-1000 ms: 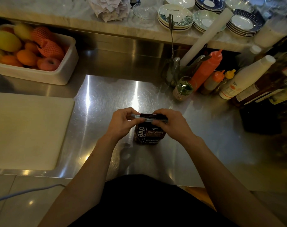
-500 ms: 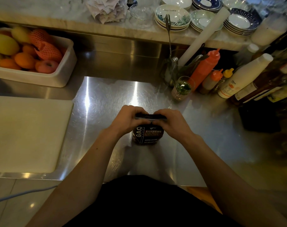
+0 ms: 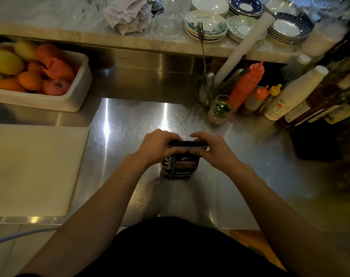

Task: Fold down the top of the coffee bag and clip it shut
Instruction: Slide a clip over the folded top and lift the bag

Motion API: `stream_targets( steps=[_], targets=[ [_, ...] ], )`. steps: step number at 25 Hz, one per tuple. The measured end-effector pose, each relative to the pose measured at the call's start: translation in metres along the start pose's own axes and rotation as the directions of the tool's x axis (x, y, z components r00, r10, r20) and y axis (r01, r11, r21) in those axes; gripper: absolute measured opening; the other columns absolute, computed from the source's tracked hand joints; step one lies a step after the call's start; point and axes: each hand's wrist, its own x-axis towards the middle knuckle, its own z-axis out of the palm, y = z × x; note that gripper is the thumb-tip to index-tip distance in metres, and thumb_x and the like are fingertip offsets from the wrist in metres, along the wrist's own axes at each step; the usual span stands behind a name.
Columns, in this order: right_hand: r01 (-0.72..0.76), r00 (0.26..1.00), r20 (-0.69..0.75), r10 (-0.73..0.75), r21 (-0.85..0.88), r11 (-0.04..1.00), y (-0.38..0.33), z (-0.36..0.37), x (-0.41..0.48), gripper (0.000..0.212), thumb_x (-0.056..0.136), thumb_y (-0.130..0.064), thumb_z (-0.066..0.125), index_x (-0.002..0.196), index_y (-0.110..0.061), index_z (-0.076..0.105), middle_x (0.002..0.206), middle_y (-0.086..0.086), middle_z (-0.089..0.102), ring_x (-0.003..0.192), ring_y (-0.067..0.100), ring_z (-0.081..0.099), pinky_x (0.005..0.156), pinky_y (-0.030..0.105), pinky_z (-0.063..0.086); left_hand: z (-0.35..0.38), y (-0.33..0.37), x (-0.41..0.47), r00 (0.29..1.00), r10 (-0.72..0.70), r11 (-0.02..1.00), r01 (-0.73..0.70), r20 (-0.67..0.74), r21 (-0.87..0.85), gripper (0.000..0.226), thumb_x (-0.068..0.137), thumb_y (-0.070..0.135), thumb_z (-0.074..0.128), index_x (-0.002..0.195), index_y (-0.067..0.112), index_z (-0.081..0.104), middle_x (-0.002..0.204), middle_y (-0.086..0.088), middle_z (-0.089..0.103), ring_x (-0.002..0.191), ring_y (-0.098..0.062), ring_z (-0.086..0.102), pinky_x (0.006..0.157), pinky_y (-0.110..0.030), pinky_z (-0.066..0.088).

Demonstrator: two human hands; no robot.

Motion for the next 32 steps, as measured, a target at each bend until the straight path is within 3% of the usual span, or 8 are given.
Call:
stream_targets(
  steps=[6, 9, 12, 15, 22, 27, 32],
  targets=[
    [-0.008, 0.996, -0.086, 0.011, 0.034, 0.999, 0.005, 0.002, -0.004, 0.018, 0.084, -0.010, 0.069, 0.101, -0.014, 0.072, 0.087, -0.008, 0.070, 0.081, 0.006, 0.064, 0.079, 0.015, 0.048, -0.001, -0.006, 0.000, 0.999, -0.020, 0.994, 0.023, 0.032, -0.103, 0.030, 0.080, 0.040, 0.074, 0.104, 0.024, 0.072, 0.094, 0.005, 0.074, 0.085, -0.010, 0.065, 0.077, -0.035, 0.052],
    [-0.043, 0.997, -0.062, 0.051, 0.121, 0.992, 0.014, -0.002, -0.008, 0.019, 0.084, -0.010, 0.070, 0.102, -0.014, 0.071, 0.088, -0.008, 0.069, 0.080, -0.004, 0.064, 0.080, 0.006, 0.047, -0.005, -0.017, -0.007, 0.999, -0.048, 0.971, 0.047, 0.000, -0.235, 0.026, 0.078, 0.029, 0.078, 0.099, 0.016, 0.075, 0.089, 0.002, 0.074, 0.081, -0.007, 0.066, 0.075, -0.023, 0.050],
    [-0.067, 0.992, -0.098, 0.084, 0.160, 0.985, 0.020, 0.000, -0.011, 0.016, 0.085, -0.009, 0.069, 0.100, -0.013, 0.071, 0.088, -0.003, 0.071, 0.084, 0.003, 0.066, 0.082, 0.014, 0.050, -0.003, -0.018, -0.014, 0.998, -0.064, 0.952, 0.054, -0.024, -0.300, 0.020, 0.078, 0.026, 0.078, 0.097, 0.018, 0.076, 0.084, 0.009, 0.073, 0.080, 0.000, 0.066, 0.072, -0.011, 0.045],
    [-0.084, 0.985, -0.131, 0.112, 0.199, 0.976, 0.022, 0.004, -0.011, 0.016, 0.084, -0.007, 0.069, 0.100, -0.011, 0.071, 0.089, -0.001, 0.071, 0.087, 0.012, 0.067, 0.082, 0.011, 0.050, -0.001, -0.019, -0.017, 0.995, -0.089, 0.939, 0.066, -0.053, -0.337, 0.018, 0.080, 0.025, 0.076, 0.098, 0.021, 0.075, 0.086, 0.012, 0.072, 0.084, -0.001, 0.067, 0.077, -0.013, 0.048],
    [-0.121, 0.977, -0.133, 0.168, 0.304, 0.945, 0.024, 0.009, -0.009, 0.017, 0.085, -0.007, 0.069, 0.100, -0.014, 0.072, 0.090, 0.001, 0.073, 0.084, 0.007, 0.068, 0.080, 0.013, 0.052, 0.000, -0.028, -0.027, 0.971, -0.205, 0.873, 0.125, -0.123, -0.472, 0.015, 0.080, 0.022, 0.077, 0.092, 0.013, 0.075, 0.083, -0.002, 0.074, 0.079, -0.011, 0.071, 0.074, -0.021, 0.056],
    [-0.148, 0.961, -0.163, 0.225, 0.386, 0.911, 0.030, 0.011, -0.014, 0.017, 0.084, -0.008, 0.069, 0.101, -0.012, 0.072, 0.092, 0.006, 0.074, 0.087, 0.015, 0.071, 0.084, 0.028, 0.056, -0.006, -0.028, -0.031, 0.958, -0.240, 0.828, 0.115, -0.160, -0.549, 0.014, 0.081, 0.015, 0.075, 0.095, 0.012, 0.074, 0.084, 0.003, 0.074, 0.079, -0.001, 0.071, 0.071, -0.009, 0.050],
    [-0.161, 0.947, -0.190, 0.259, 0.415, 0.895, 0.026, 0.018, -0.018, 0.021, 0.087, -0.010, 0.067, 0.107, -0.015, 0.071, 0.095, 0.001, 0.075, 0.084, 0.009, 0.071, 0.081, 0.023, 0.056, -0.007, -0.030, -0.030, 0.964, -0.238, 0.831, 0.137, -0.122, -0.538, 0.011, 0.082, 0.019, 0.074, 0.092, 0.016, 0.073, 0.084, 0.000, 0.075, 0.080, -0.008, 0.072, 0.072, -0.012, 0.051]
  ],
)
